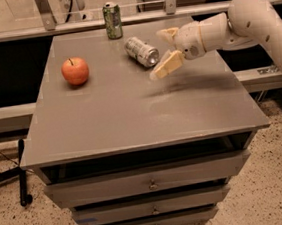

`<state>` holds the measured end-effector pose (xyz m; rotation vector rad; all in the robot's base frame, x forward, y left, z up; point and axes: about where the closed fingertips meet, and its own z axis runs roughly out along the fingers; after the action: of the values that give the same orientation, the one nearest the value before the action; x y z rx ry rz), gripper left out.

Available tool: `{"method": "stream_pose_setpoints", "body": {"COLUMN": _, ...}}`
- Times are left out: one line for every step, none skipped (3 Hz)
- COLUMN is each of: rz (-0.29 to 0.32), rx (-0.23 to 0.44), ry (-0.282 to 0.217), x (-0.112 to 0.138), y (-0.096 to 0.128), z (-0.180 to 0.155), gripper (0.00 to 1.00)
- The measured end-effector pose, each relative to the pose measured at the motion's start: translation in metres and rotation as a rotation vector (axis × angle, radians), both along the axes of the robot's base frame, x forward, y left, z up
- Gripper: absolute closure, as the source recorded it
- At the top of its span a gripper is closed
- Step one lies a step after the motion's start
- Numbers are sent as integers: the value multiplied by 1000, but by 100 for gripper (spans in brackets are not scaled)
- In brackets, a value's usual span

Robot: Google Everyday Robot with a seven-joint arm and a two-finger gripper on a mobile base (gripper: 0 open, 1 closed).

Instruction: Knock 7up can over

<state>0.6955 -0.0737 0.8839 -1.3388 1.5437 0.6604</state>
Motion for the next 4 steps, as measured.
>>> {"method": "stream_pose_setpoints", "body": {"rz": 50, "rx": -4, "ry": 55, "x": -5, "y": 16, "z": -21, "gripper": 0}}
{"method": "stream_pose_setpoints", "body": {"rz": 71, "rx": -13, "ry": 87, "x": -8, "y": 23, "z": -33, "gripper": 0}}
{"method": "stream_pose_setpoints", "body": {"rz": 72, "rx": -14, "ry": 88, "x": -8, "y": 23, "z": -33, "gripper": 0}}
{"method": "stream_pose_setpoints", "body": {"rz": 31, "rx": -32, "ry": 95, "x": -2, "y": 0, "z": -29, "gripper": 0}}
